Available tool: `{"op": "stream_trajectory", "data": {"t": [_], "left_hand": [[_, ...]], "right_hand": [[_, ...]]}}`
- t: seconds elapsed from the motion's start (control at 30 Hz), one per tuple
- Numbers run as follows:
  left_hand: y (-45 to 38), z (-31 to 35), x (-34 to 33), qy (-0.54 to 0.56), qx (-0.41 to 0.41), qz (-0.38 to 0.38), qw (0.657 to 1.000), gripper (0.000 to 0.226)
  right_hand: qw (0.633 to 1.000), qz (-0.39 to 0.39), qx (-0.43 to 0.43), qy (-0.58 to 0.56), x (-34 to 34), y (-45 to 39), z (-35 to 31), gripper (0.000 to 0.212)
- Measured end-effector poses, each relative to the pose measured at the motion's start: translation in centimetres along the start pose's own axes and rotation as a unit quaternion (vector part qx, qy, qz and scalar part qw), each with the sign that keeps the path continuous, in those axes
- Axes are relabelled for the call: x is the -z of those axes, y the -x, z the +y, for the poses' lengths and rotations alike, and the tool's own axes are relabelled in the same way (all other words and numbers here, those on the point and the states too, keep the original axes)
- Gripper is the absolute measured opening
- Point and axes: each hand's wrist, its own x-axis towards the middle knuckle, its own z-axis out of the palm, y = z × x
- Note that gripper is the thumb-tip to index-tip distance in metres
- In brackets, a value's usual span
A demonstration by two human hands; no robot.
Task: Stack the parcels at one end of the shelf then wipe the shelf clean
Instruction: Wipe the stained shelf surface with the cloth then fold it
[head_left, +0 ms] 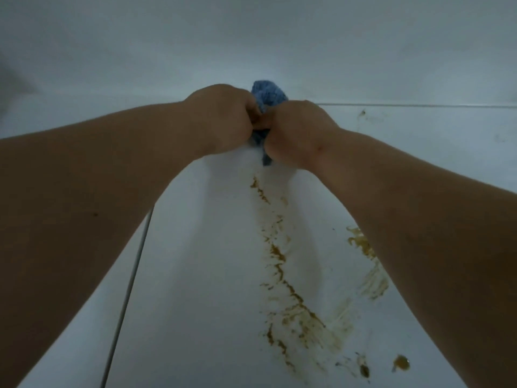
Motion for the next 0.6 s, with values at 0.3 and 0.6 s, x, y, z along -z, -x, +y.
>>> {"op": "stream_trajectory", "data": {"t": [0.3, 0.6], "left_hand": [[3.0, -0.2, 0.1, 0.045, 0.042, 0.005, 0.998, 0.017], [6.4, 0.5, -0.2, -0.018, 0.022, -0.011, 1.0, 0.009]], "right_hand": [[0.997, 0.003, 0.072, -0.006, -0.5, 2.7, -0.7, 0.037], [0.996, 0.015, 0.087, -0.021, -1.4, 6.1, -1.3, 0.029]]}}
